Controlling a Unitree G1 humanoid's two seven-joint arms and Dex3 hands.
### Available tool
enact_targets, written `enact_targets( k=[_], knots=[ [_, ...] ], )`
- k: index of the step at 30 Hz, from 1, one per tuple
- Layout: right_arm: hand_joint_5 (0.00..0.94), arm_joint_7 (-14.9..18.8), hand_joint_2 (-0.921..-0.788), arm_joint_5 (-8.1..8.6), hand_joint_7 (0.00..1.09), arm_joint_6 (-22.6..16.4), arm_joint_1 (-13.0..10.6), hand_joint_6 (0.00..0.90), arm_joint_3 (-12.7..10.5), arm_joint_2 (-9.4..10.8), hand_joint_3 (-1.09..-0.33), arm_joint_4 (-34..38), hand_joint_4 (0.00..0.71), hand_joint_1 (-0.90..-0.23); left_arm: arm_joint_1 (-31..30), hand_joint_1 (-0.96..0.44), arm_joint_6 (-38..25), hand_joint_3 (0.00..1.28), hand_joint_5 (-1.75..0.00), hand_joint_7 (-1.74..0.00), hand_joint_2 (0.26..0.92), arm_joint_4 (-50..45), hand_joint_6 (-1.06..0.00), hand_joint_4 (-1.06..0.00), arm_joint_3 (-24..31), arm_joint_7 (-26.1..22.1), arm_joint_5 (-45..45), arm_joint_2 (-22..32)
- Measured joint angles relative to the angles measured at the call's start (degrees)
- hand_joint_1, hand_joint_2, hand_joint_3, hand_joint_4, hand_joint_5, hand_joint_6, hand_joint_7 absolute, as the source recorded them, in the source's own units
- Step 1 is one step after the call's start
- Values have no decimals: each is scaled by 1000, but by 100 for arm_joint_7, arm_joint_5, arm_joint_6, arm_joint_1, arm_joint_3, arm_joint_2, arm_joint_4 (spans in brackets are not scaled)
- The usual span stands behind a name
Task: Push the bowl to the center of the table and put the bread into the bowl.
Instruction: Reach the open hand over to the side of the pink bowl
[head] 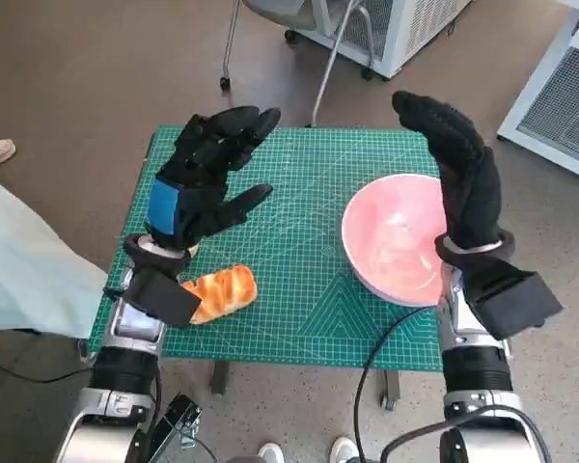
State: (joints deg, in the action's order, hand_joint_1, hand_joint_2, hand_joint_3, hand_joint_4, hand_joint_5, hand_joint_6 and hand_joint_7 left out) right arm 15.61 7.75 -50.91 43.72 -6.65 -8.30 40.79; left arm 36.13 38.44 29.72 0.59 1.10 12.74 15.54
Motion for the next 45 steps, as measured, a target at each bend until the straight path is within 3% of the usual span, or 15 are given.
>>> enact_targets(
  k=[14,17,21,26,32,39,45],
  knots=[
    [5,60,-909,110,850,7,-43,152,-9,-20,-622,-64,470,-431,0,-81,-6,197,-16,-625,921,-35,-304,-526,0,70,7,-2],
    [2,110,-912,134,868,6,-90,141,-46,-78,-618,-88,463,-437,0,-79,-6,198,-16,-625,921,-40,-303,-526,0,78,7,-7],
    [1,180,-919,233,872,-56,-183,142,-186,-218,-596,-30,462,-448,-1,-78,-6,199,-16,-623,921,-42,-302,-526,0,86,7,-16],
    [4,191,-921,329,744,-307,-254,208,-487,-475,-565,442,470,-446,-2,-87,-6,194,-13,-623,921,-42,-303,-521,5,122,8,-13],
    [1,-158,-921,307,665,-653,-376,236,-920,-834,-568,1273,468,-417,-5,-89,-6,190,-11,-624,921,-40,-303,-518,12,184,36,9],
    [0,-800,-872,215,701,-768,-589,209,-1239,-952,-691,1902,454,-336,-7,-91,-5,195,-8,-625,921,-11,-303,-515,24,198,41,34],
    [0,-1210,-861,260,721,-589,-652,195,-1442,-907,-725,2339,439,-324,-7,-86,-6,201,-8,-627,921,4,-303,-515,24,199,41,33]
  ],
)
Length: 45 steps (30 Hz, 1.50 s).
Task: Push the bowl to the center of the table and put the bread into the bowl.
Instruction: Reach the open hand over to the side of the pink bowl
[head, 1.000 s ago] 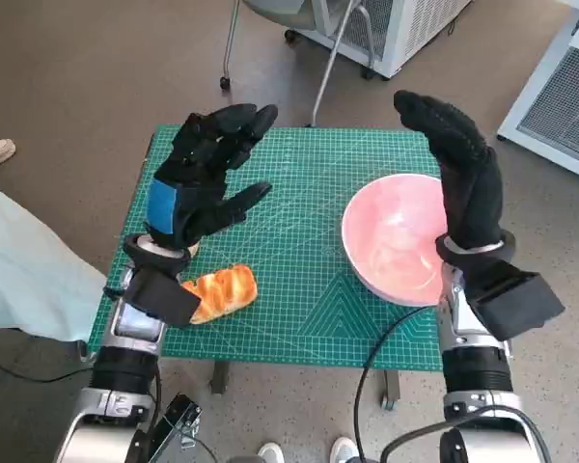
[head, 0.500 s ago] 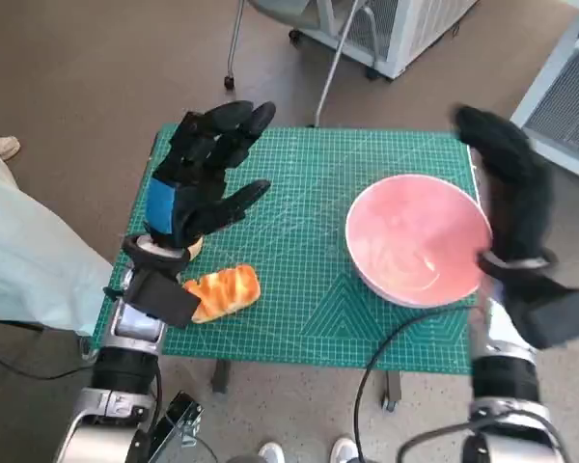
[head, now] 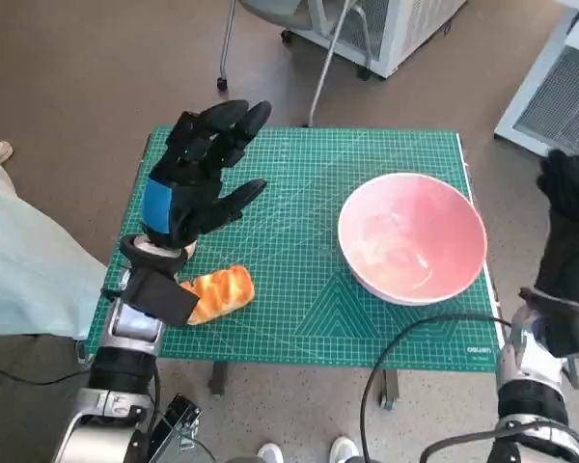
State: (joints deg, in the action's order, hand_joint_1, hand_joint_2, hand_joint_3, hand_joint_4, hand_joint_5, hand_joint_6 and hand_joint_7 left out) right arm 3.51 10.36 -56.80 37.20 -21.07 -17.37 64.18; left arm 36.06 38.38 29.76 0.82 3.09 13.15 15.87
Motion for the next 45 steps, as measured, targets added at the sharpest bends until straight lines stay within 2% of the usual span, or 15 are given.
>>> enact_targets(
  k=[4,5,6,9,17,21,25,30,38,43,45],
  knots=[
    [0,-42,-862,143,726,261,26,199,-138,112,-729,218,409,-347,0,-87,-2,204,-8,-628,921,0,-302,-516,2,1,0,0],
    [0,-34,-870,195,725,337,38,201,-174,149,-715,266,404,-354,0,-88,-3,204,-8,-628,921,0,-302,-516,2,1,0,1],
    [0,-18,-872,255,724,424,57,202,-212,185,-709,325,402,-360,0,-88,-4,204,-8,-629,921,0,-302,-516,3,1,0,1],
    [0,50,-896,363,690,693,122,223,-301,273,-660,486,396,-394,-1,-88,-7,205,-9,-629,921,0,-301,-518,4,1,0,2],
    [4,84,-917,419,566,1214,331,289,-386,451,-595,768,412,-385,-41,-89,-11,207,-9,-632,921,-14,-301,-519,19,0,0,59],
    [1,132,-918,473,512,1499,460,335,-444,540,-583,864,416,-354,-88,-94,-46,207,-9,-636,921,-76,-302,-519,27,0,0,102],
    [0,139,-918,519,501,1730,575,345,-496,656,-577,917,380,-353,-135,-98,-89,210,-9,-640,921,-156,-303,-519,36,-2,-4,154],
    [0,197,-920,569,575,1964,709,314,-582,785,-568,972,356,-381,-204,-101,-139,214,-8,-647,921,-249,-301,-520,61,-21,-28,180],
    [2,199,-921,636,594,2229,933,285,-686,1022,-575,1021,358,-384,-432,-104,-360,216,-9,-674,921,-624,-277,-521,148,-77,-46,206],
    [6,192,-916,631,592,2349,1077,278,-700,1171,-592,1037,367,-384,-584,-105,-525,219,-9,-730,921,-918,-246,-522,201,-100,-46,224],
    [5,191,-904,633,601,2391,1133,278,-707,1214,-616,1040,369,-381,-624,-106,-590,220,-9,-744,921,-1014,-240,-522,221,-110,-46,233]
  ],
)
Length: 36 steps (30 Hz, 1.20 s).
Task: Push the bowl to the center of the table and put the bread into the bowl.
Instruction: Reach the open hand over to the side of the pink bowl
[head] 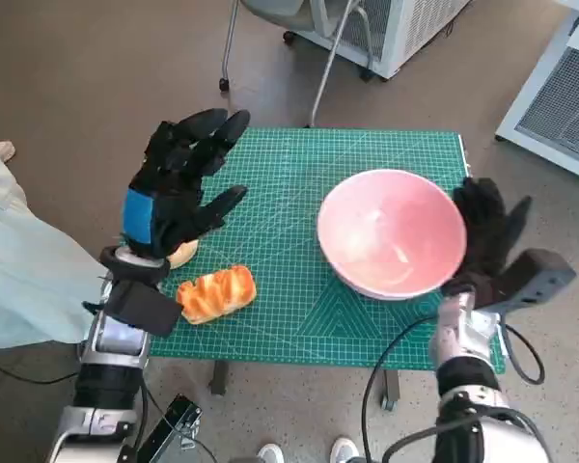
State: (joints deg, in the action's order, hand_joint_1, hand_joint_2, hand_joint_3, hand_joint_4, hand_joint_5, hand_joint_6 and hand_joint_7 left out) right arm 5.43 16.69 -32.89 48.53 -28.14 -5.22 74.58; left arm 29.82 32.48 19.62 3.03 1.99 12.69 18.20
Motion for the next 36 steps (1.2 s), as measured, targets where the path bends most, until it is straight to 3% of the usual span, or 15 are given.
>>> enact_targets(
  k=[4,11,19,25,33,36],
  knots=[
    [7,-12,-899,3,617,75,103,286,-22,98,-637,0,378,-379,-102,-104,-136,221,-11,-781,921,-223,-222,-524,49,-3,2,30],
    [16,-87,-914,3,713,191,324,281,-48,287,-625,9,417,-350,-311,-98,-407,225,-16,-840,917,-620,-195,-524,114,-2,15,73],
    [12,-201,-918,-8,745,381,540,269,-47,486,-626,40,420,-365,-546,-87,-677,276,-22,-902,887,-1041,-166,-514,176,7,66,91],
    [5,-315,-875,-14,682,563,646,299,-40,600,-710,74,424,-385,-670,-83,-811,392,-52,-930,827,-1260,-152,-498,231,13,86,102],
    [4,-391,-854,-77,665,717,750,308,4,639,-755,84,426,-393,-797,-80,-910,428,-74,-935,808,-1447,-149,-488,269,59,114,105],
    [2,-416,-846,-128,660,742,781,307,35,636,-774,83,419,-387,-854,-79,-937,482,-290,-938,780,-1480,-147,-385,273,65,128,106]
  ],
)
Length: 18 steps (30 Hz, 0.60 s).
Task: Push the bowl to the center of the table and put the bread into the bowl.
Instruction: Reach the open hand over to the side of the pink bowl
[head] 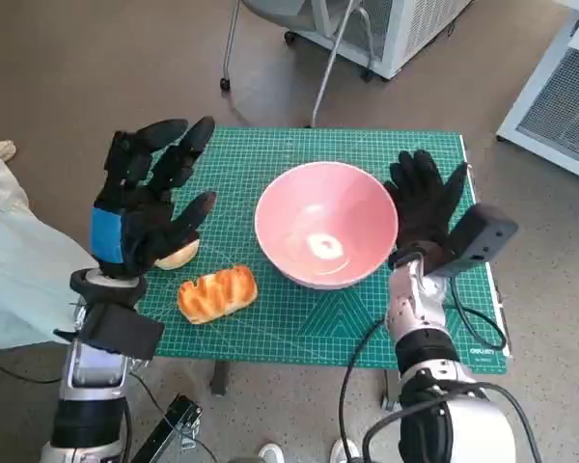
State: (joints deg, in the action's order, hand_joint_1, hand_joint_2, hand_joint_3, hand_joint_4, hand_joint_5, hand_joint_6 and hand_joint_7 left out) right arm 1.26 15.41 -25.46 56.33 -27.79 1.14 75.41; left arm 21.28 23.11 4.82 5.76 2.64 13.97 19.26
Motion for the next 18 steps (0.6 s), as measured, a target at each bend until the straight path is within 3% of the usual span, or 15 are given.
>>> enact_targets(
  k=[2,9,15,18],
  knots=[
    [1,0,-846,-11,659,5,17,305,30,-11,-778,0,413,-386,-33,-79,-14,511,-464,-943,765,-14,-144,-301,0,1,14,0],
    [5,-23,-869,-294,666,-114,35,297,277,-162,-749,-20,422,-401,-189,-85,-56,527,-587,-940,755,-123,-143,-243,39,-9,25,65],
    [15,-72,-893,-798,685,-741,34,286,719,-384,-711,-174,457,-420,-327,-109,-188,457,-590,-917,779,-306,-133,-223,95,-189,4,205],
    [14,30,-907,-971,699,-1186,30,266,934,-495,-679,-316,466,-422,-379,-94,-314,391,-548,-881,791,-434,-123,-210,118,-391,-48,338]
  ],
)
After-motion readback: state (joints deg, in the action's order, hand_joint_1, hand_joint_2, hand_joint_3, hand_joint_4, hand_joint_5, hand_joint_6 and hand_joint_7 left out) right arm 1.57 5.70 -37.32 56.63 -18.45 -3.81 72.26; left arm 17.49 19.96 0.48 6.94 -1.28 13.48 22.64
